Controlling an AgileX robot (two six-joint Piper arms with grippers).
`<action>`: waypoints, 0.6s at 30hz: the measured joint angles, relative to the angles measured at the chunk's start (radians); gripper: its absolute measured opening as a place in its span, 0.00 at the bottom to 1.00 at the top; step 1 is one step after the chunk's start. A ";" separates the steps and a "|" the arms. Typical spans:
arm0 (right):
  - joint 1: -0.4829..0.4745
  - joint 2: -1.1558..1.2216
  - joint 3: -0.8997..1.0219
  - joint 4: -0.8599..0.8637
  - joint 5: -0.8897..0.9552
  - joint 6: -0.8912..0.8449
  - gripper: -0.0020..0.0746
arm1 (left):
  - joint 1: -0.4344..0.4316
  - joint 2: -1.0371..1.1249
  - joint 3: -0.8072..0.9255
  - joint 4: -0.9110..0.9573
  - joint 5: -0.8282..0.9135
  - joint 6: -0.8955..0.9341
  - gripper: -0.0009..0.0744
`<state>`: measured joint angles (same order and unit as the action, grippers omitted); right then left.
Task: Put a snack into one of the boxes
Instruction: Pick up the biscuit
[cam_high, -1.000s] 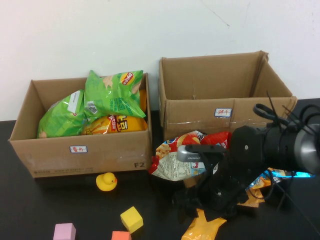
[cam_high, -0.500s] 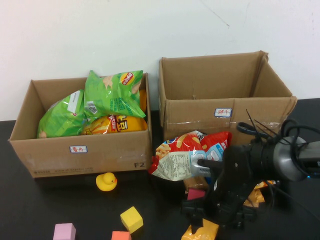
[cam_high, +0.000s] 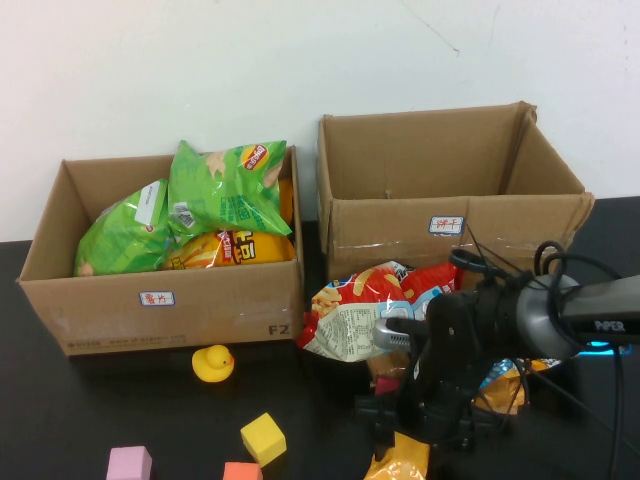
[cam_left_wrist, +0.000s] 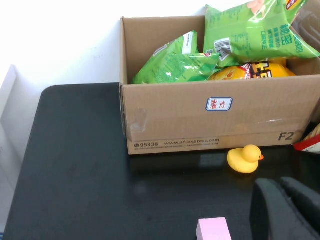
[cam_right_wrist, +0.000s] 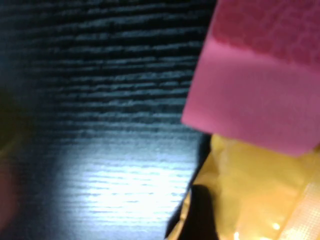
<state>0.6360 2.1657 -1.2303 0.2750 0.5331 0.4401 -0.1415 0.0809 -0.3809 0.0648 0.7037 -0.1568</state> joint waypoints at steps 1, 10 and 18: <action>0.000 0.006 -0.002 0.000 0.000 0.000 0.69 | 0.000 0.000 0.000 0.000 0.000 0.000 0.01; 0.000 0.014 -0.011 0.011 0.025 -0.088 0.47 | 0.000 0.000 0.000 0.000 0.000 0.000 0.01; 0.049 -0.153 0.016 0.011 0.178 -0.313 0.46 | 0.000 0.000 0.000 0.002 0.000 0.000 0.01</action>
<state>0.6847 2.0126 -1.2139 0.2858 0.7115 0.1269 -0.1415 0.0809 -0.3809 0.0669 0.7037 -0.1568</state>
